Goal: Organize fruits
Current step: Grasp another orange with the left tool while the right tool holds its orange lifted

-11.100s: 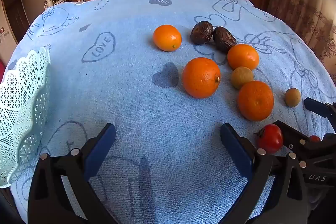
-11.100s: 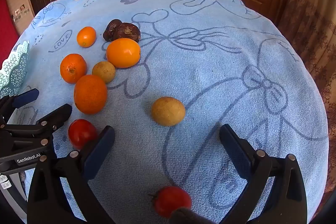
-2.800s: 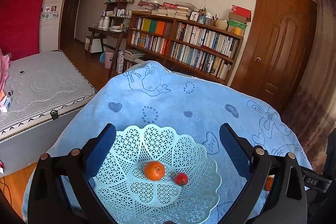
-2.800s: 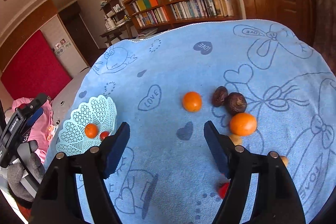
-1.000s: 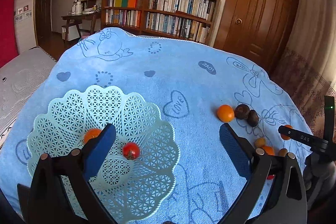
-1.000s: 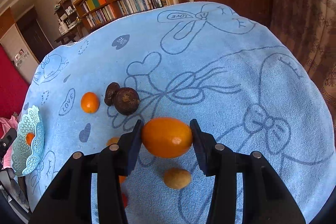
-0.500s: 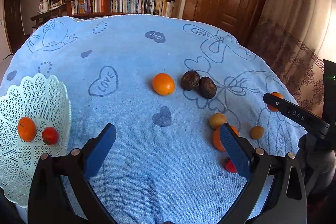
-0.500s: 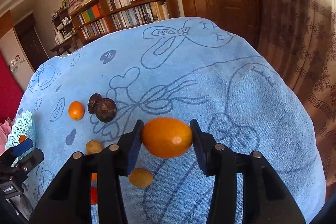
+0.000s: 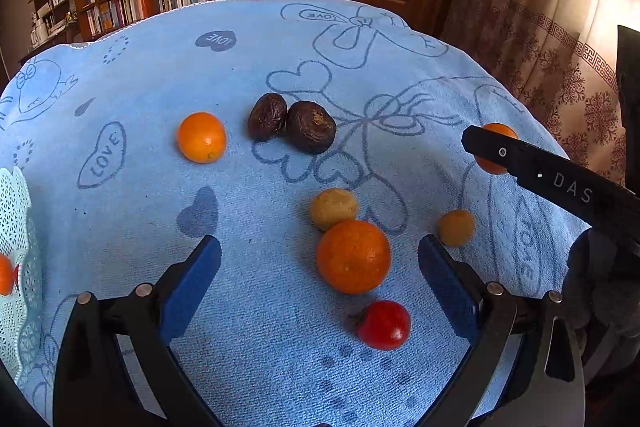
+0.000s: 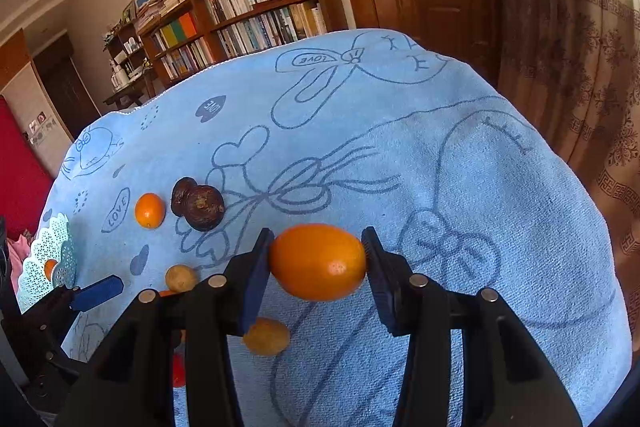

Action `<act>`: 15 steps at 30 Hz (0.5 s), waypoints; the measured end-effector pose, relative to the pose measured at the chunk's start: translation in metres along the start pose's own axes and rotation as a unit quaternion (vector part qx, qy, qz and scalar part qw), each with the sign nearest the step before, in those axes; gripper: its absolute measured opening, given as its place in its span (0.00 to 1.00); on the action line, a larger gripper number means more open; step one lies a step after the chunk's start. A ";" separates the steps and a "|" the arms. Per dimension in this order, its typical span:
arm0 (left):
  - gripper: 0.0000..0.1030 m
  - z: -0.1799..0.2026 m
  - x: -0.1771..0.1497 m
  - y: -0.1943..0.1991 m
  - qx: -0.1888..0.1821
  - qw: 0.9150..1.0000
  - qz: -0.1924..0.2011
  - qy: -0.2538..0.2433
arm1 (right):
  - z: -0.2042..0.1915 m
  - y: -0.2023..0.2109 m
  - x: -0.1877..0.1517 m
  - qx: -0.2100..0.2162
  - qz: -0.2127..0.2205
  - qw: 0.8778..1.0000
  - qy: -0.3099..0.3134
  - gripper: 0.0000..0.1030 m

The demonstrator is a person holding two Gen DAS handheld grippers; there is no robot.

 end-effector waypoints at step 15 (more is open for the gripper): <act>0.39 0.009 -0.003 -0.013 -0.055 0.998 -0.027 0.005 | -0.005 0.003 -0.001 0.006 0.002 1.000 0.003 0.44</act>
Point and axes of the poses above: each gripper's, at about its wrist camera, not at the fingertips, and y roughly against the way its jaws point, z to its right, x to its top, the point moved 2 cm from there along -y, roughly the way its jaws point, and after that the axes turned 15 degrees about x, right-handed, at the moved point
